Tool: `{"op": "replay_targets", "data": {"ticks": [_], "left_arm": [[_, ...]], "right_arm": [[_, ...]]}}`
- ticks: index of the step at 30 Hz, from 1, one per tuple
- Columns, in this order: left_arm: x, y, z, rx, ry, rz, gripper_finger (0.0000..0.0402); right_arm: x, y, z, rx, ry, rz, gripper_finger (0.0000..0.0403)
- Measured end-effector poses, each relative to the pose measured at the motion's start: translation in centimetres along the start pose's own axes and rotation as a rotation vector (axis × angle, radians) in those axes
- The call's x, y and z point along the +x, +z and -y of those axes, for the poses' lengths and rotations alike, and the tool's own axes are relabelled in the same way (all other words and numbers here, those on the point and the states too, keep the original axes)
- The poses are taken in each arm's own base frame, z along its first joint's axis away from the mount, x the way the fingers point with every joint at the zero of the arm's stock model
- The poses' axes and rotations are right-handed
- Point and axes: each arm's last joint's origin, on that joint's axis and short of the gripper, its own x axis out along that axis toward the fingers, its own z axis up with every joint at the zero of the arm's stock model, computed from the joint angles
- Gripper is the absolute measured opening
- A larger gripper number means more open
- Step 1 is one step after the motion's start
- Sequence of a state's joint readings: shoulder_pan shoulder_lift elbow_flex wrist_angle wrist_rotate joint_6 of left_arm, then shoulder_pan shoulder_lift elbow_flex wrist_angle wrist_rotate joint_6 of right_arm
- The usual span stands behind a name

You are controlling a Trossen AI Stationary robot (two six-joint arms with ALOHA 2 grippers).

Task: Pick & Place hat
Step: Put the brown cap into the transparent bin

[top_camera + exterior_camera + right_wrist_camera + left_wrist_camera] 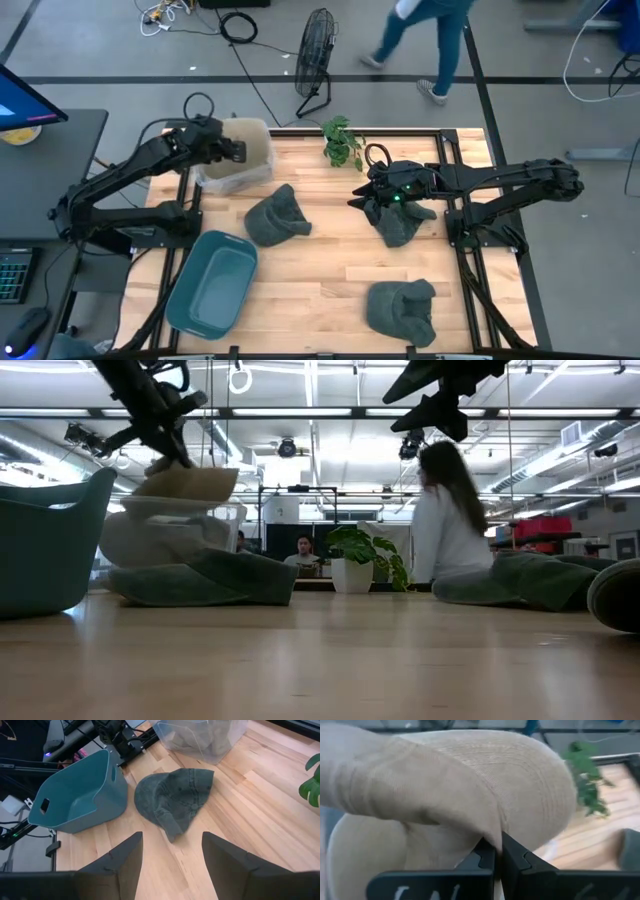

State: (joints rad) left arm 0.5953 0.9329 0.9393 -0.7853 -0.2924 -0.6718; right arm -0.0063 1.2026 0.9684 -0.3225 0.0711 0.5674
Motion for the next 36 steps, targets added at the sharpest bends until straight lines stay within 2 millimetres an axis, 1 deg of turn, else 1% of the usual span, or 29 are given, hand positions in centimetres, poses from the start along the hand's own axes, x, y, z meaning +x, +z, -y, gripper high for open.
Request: {"op": "replay_targets", "data": {"ticks": [3, 9, 12, 15, 17, 21, 23, 26, 29, 32, 36], "left_arm": [[0.8, -1.1, -0.6, -0.003, 0.055, -0.044, 0.0005], [2.0, -2.0, -1.3, -0.015, 0.156, -0.005, 0.0005], [2.6, -2.6, -1.5, -0.046, 0.156, -0.004, 0.0007], [3.3, -3.3, -1.7, -0.086, 0.151, -0.016, 0.0027], [3.7, -3.8, -1.8, -0.083, 0.149, -0.022, 0.0046], [4.0, -4.3, -1.9, -0.111, 0.135, -0.051, 0.0082], [4.1, -4.2, -1.7, -0.137, 0.093, -0.068, 0.0100], [4.1, -3.8, -1.1, -0.158, -0.016, -0.074, 0.0123], [3.5, -3.1, -0.7, -0.154, -0.047, -0.057, 0.0139], [2.8, -2.3, -0.4, -0.178, -0.045, -0.031, 0.0145], [1.5, -1.3, -0.1, -0.178, -0.037, -0.035, 0.0142]], "right_arm": [[0.0, 0.0, 0.0, 0.000, 0.000, 0.000, 0.0209], [0.0, 0.0, 0.0, -0.007, 0.000, 0.000, 0.0209], [0.0, 0.0, 0.0, -0.008, 0.000, 0.000, 0.0209], [0.0, 0.0, 0.0, -0.008, 0.000, 0.000, 0.0209], [0.0, 0.0, 0.0, -0.008, 0.000, 0.000, 0.0209], [0.0, 0.0, 0.0, -0.008, 0.000, 0.000, 0.0209], [0.0, 0.0, 0.0, -0.009, 0.000, 0.000, 0.0209], [0.0, 0.0, 0.0, -0.011, 0.000, 0.000, 0.0209], [0.0, 0.0, 0.0, -0.011, 0.000, 0.000, 0.0209], [0.0, 0.0, 0.0, -0.012, 0.000, -0.001, 0.0209], [0.0, 0.0, 0.0, -0.014, 0.001, -0.001, 0.0209]]}}
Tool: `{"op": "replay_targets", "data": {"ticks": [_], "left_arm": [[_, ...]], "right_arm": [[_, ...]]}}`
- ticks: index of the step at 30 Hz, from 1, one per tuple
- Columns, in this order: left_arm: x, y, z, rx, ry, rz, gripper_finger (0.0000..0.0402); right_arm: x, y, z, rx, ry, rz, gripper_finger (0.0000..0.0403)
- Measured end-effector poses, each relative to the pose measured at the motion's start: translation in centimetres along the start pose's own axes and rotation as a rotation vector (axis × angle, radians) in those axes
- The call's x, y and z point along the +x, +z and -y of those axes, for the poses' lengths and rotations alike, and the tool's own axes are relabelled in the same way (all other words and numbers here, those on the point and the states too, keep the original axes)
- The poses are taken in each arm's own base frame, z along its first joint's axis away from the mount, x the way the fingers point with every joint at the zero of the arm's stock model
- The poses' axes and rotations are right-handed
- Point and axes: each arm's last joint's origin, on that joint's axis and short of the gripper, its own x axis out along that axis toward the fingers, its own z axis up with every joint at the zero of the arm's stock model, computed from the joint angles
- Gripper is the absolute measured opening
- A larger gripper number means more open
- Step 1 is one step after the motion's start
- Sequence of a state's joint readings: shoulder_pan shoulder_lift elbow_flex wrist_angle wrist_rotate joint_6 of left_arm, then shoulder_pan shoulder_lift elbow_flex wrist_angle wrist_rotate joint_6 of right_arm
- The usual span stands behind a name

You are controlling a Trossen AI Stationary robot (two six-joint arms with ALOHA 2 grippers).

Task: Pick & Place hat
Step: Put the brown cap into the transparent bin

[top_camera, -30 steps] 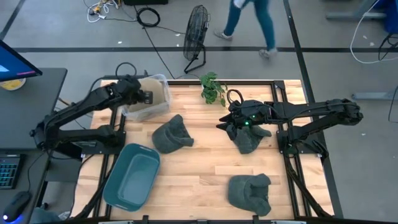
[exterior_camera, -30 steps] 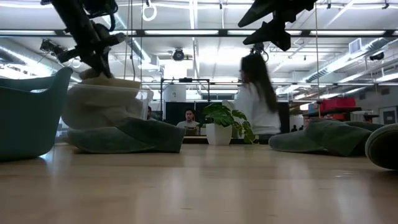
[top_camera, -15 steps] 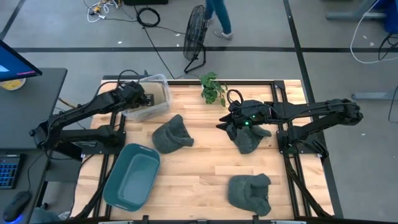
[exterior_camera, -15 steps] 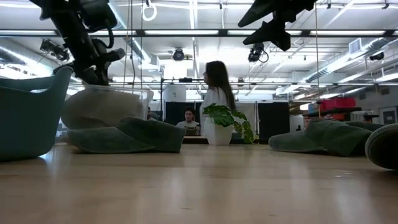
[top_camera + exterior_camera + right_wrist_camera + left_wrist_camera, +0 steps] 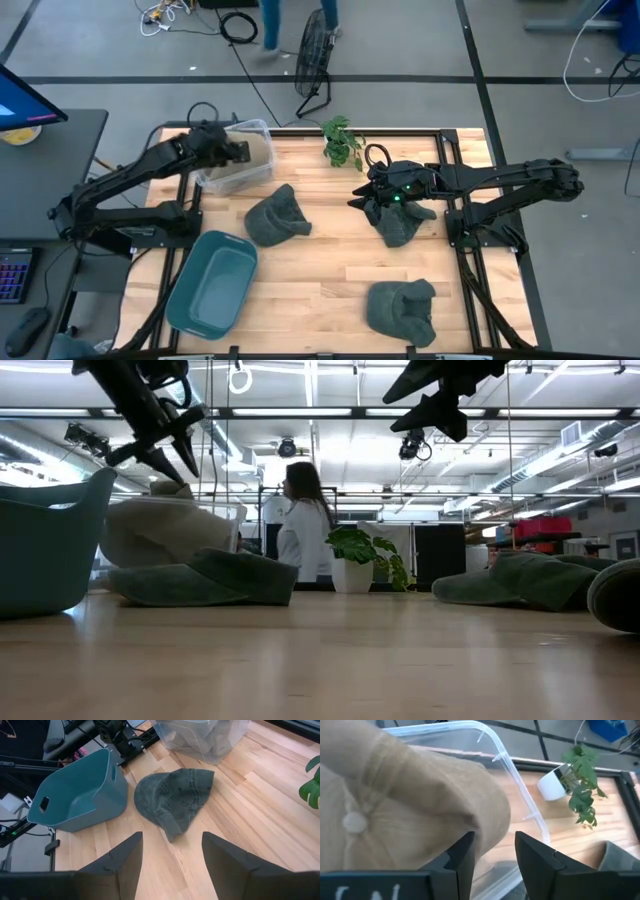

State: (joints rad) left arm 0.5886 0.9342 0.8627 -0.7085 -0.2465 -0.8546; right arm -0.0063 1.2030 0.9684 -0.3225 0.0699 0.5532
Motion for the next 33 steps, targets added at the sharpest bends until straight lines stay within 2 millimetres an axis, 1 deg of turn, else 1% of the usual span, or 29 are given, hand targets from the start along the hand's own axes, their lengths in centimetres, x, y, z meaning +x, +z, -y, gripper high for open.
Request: {"op": "replay_targets", "data": {"ticks": [2, 4, 7, 10, 12, 14, 17, 21, 26, 28, 30, 33], "left_arm": [[-0.7, 0.3, 0.3, 0.006, 0.000, -0.007, 0.0137], [-1.3, 0.7, 0.9, 0.016, -0.041, 0.017, 0.0128], [-1.3, 0.9, 1.6, 0.056, -0.089, 0.047, 0.0102], [-0.4, 0.9, 1.6, 0.068, -0.051, 0.026, 0.0060], [0.6, 0.5, 1.3, 0.078, -0.003, -0.005, 0.0025], [1.7, 0.1, 1.0, 0.085, 0.039, -0.025, 0.0008], [3.4, -0.4, 0.1, 0.067, 0.128, -0.049, 0.0006], [5.4, -1.3, -1.6, 0.002, 0.219, -0.093, 0.0003], [7.6, -3.4, -4.0, -0.056, 0.280, -0.192, 0.0002], [8.5, -4.3, -5.0, -0.093, 0.276, -0.223, 0.0002], [9.2, -4.9, -5.7, -0.137, 0.237, -0.228, 0.0002], [9.5, -5.2, -5.8, -0.165, 0.181, -0.212, 0.0002]], "right_arm": [[0.0, 0.0, 0.0, -0.001, 0.000, 0.000, 0.0209], [0.0, 0.0, 0.0, -0.014, 0.001, 0.000, 0.0209], [0.0, 0.0, 0.0, -0.037, 0.001, -0.001, 0.0209], [0.0, 0.0, 0.0, -0.046, 0.000, 0.000, 0.0209], [0.0, 0.0, 0.0, -0.046, 0.000, 0.000, 0.0209], [0.0, 0.0, 0.0, -0.045, 0.000, 0.000, 0.0209], [0.0, 0.0, 0.0, -0.045, 0.000, 0.000, 0.0209], [0.0, 0.0, 0.0, -0.042, 0.000, 0.000, 0.0209], [0.0, 0.0, 0.0, -0.042, 0.000, 0.000, 0.0209], [0.0, 0.0, 0.0, -0.045, -0.001, 0.000, 0.0209], [0.0, 0.0, 0.0, -0.051, -0.001, 0.000, 0.0209], [0.0, 0.0, 0.0, -0.065, -0.001, 0.000, 0.0209]]}}
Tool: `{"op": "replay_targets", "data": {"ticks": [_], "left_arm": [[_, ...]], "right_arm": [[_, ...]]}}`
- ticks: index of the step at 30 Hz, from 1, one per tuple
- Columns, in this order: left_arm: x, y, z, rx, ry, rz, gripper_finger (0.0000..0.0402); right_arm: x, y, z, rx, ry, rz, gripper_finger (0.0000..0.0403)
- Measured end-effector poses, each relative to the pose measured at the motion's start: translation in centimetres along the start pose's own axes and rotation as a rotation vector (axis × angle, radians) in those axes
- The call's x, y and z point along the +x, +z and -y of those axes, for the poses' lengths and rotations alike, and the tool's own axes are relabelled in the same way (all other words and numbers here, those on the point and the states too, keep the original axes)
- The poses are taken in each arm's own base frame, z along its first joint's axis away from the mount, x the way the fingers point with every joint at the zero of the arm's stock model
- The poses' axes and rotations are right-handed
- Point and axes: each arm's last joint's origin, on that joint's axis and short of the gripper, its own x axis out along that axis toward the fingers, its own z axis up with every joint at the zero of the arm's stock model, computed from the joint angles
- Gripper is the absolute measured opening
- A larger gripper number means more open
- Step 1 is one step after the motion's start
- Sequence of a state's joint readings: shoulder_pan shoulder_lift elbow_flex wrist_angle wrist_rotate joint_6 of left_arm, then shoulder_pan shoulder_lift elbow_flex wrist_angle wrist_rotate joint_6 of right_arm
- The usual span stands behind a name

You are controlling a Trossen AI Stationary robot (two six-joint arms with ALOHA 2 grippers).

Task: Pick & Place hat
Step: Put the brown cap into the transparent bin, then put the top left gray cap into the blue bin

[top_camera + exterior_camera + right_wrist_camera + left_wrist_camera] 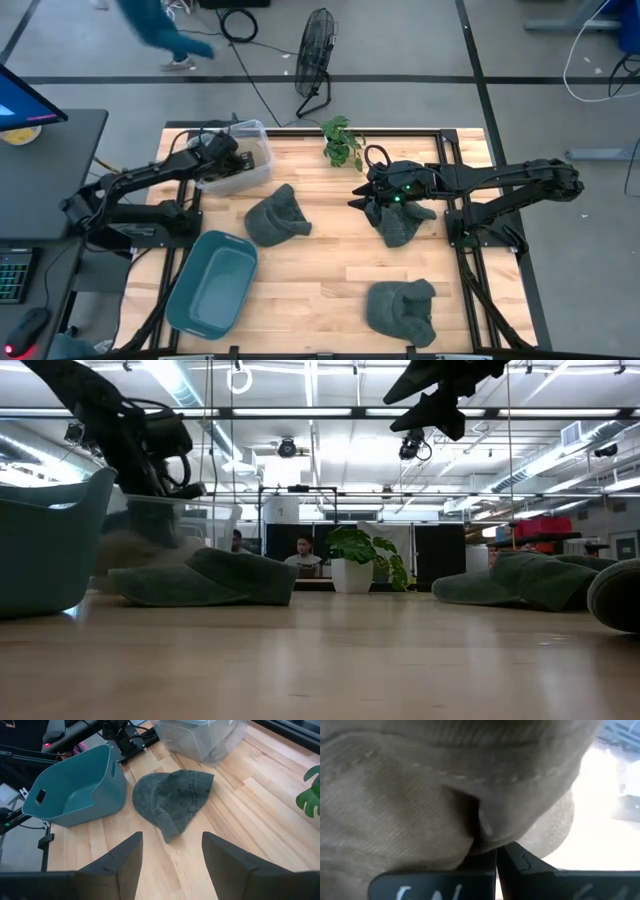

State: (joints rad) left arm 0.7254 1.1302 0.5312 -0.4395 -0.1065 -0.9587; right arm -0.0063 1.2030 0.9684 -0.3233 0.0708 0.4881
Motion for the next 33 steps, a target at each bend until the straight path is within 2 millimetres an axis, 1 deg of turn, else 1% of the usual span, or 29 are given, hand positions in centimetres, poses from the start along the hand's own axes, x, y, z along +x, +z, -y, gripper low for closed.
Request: {"op": "replay_targets", "data": {"ticks": [2, 5, 8, 12, 14, 18, 21, 25, 29, 33], "left_arm": [[-0.4, 0.3, 0.4, 0.006, -0.048, 0.019, 0.0002], [-2.0, 1.3, 1.8, 0.018, -0.127, 0.037, 0.0002], [-4.5, 2.7, 3.7, 0.072, -0.229, 0.103, 0.0002], [-7.5, 3.7, 5.6, 0.158, -0.268, 0.123, 0.0002], [-9.3, 4.2, 6.7, 0.178, -0.302, 0.136, 0.0002], [-12.5, 4.0, 8.8, 0.269, -0.395, 0.161, 0.0002], [-14.8, 3.1, 10.5, 0.344, -0.495, 0.161, 0.0002], [-16.9, 0.9, 12.0, 0.433, -0.616, 0.126, 0.0002], [-18.0, -2.1, 12.9, 0.507, -0.714, 0.048, 0.0002], [-18.2, -5.4, 14.0, 0.598, -0.755, -0.017, 0.0002]], "right_arm": [[0.0, 0.0, 0.0, 0.000, 0.000, 0.000, 0.0209], [0.0, 0.0, 0.0, 0.000, 0.000, 0.000, 0.0209], [0.0, 0.0, 0.0, 0.000, 0.000, 0.000, 0.0209], [0.0, 0.0, 0.0, 0.006, 0.000, 0.000, 0.0209], [0.0, 0.0, 0.0, 0.018, 0.000, 0.000, 0.0209], [0.0, 0.0, 0.0, 0.026, 0.000, 0.000, 0.0209], [0.0, 0.0, 0.0, 0.021, 0.000, 0.000, 0.0209], [0.0, 0.0, 0.0, 0.019, 0.000, 0.000, 0.0209], [0.0, 0.0, 0.0, 0.019, 0.008, -0.004, 0.0209], [0.0, -0.1, -0.2, 0.025, 0.032, -0.017, 0.0209]]}}
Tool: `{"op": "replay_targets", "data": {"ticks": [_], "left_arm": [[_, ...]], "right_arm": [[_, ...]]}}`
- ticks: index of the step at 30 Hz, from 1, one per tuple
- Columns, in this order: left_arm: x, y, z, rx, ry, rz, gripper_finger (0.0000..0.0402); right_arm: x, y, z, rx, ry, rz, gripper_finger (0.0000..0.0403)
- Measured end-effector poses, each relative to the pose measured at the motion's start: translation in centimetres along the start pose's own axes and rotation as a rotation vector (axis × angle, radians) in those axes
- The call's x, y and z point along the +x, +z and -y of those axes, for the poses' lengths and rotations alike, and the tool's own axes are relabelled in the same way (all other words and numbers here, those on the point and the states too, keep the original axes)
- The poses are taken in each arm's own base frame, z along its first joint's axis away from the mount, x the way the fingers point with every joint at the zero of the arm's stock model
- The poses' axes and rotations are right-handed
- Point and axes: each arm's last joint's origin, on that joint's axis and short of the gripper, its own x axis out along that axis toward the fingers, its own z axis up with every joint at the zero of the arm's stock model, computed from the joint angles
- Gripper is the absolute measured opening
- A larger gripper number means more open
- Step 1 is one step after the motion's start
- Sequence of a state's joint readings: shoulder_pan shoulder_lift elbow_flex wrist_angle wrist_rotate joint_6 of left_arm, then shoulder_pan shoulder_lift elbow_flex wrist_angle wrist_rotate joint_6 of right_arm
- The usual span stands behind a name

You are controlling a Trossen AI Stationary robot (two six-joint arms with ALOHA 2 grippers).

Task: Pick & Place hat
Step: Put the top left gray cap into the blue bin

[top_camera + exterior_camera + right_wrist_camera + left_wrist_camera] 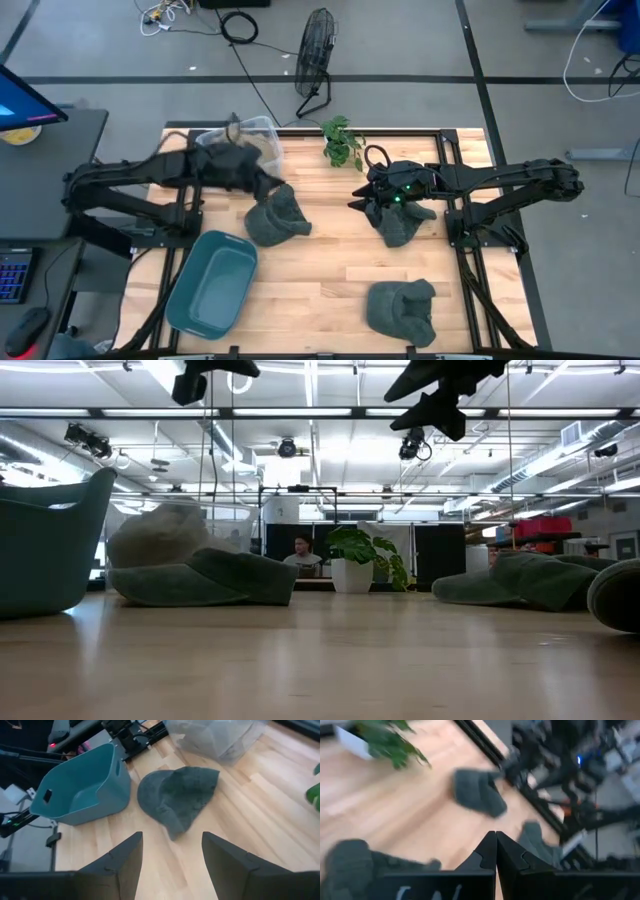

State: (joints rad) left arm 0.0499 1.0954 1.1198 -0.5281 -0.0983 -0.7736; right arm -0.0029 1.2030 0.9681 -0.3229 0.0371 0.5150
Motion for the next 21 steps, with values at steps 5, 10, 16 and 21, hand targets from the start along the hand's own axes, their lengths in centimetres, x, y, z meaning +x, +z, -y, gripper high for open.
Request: {"op": "replay_targets", "data": {"ticks": [5, 10, 16, 21], "left_arm": [[2.5, -3.0, 2.3, 0.077, -0.037, -0.119, 0.0002], [5.6, -5.3, 3.4, 0.120, -0.031, -0.195, 0.0020], [8.5, -6.5, 3.5, 0.074, 0.000, -0.221, 0.0078], [10.4, -7.4, 3.3, 0.016, 0.033, -0.237, 0.0123]], "right_arm": [[0.0, -0.2, -0.4, -0.008, 0.028, -0.019, 0.0205], [-0.1, -0.7, -1.0, -0.023, 0.052, -0.045, 0.0198], [-0.1, -1.2, -1.7, -0.034, 0.122, -0.089, 0.0198], [-0.3, -1.8, -2.4, -0.053, 0.140, -0.115, 0.0198]]}}
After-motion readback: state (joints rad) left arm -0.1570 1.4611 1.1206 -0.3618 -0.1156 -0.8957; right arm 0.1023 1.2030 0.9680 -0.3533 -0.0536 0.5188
